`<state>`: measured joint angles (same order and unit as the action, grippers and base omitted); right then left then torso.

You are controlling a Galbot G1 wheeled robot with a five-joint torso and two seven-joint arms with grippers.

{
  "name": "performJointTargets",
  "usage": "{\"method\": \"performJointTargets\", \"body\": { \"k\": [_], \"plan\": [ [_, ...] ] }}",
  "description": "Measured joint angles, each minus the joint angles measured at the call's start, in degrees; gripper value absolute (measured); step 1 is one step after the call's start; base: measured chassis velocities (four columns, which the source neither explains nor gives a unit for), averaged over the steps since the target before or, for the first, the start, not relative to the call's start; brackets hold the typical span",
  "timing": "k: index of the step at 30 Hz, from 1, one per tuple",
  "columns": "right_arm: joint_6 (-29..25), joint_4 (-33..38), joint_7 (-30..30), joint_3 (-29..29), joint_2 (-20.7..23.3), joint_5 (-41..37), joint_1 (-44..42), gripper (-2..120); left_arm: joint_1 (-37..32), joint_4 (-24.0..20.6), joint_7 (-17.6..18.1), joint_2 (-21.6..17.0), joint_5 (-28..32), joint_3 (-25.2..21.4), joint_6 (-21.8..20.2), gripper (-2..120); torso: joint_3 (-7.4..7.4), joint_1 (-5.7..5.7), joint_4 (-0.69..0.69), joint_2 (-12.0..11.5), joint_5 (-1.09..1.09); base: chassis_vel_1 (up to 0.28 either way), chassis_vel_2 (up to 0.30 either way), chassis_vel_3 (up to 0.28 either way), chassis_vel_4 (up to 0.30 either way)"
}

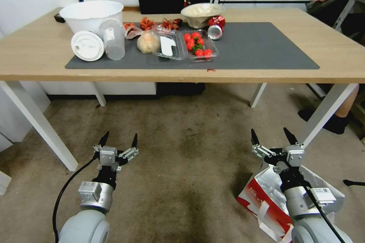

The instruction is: Pick up the food delivery bag from the floor and place it on the table.

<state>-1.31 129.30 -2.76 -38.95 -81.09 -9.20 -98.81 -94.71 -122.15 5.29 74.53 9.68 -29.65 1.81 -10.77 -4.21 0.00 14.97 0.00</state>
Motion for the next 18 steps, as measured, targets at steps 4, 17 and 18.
{"method": "performJointTargets", "body": {
  "k": [4,17,18],
  "plan": [
    [-0.1,0.0,0.0,0.1,-0.2,0.0,0.1,100,-0.1,0.0,0.0,0.1,0.0,-0.2,0.1,97,0.78,0.27,0.0,-1.1,0.0,0.0,0.0,0.0,0.0],
    [-1.3,-0.4,0.0,-0.1,-0.2,0.1,-0.2,100,-0.1,-0.3,-0.3,0.5,-0.3,-0.1,0.2,97,2.73,0.96,0.0,-3.7,0.0,0.0,0.0,0.0,0.0],
    [-1.3,-0.3,0.0,-0.2,0.0,0.0,-0.3,100,-0.1,-0.3,-0.3,0.5,-0.3,-0.1,0.2,97,2.88,1.01,0.0,-3.9,-0.01,0.0,0.0,0.0,0.0]
  ]
}}
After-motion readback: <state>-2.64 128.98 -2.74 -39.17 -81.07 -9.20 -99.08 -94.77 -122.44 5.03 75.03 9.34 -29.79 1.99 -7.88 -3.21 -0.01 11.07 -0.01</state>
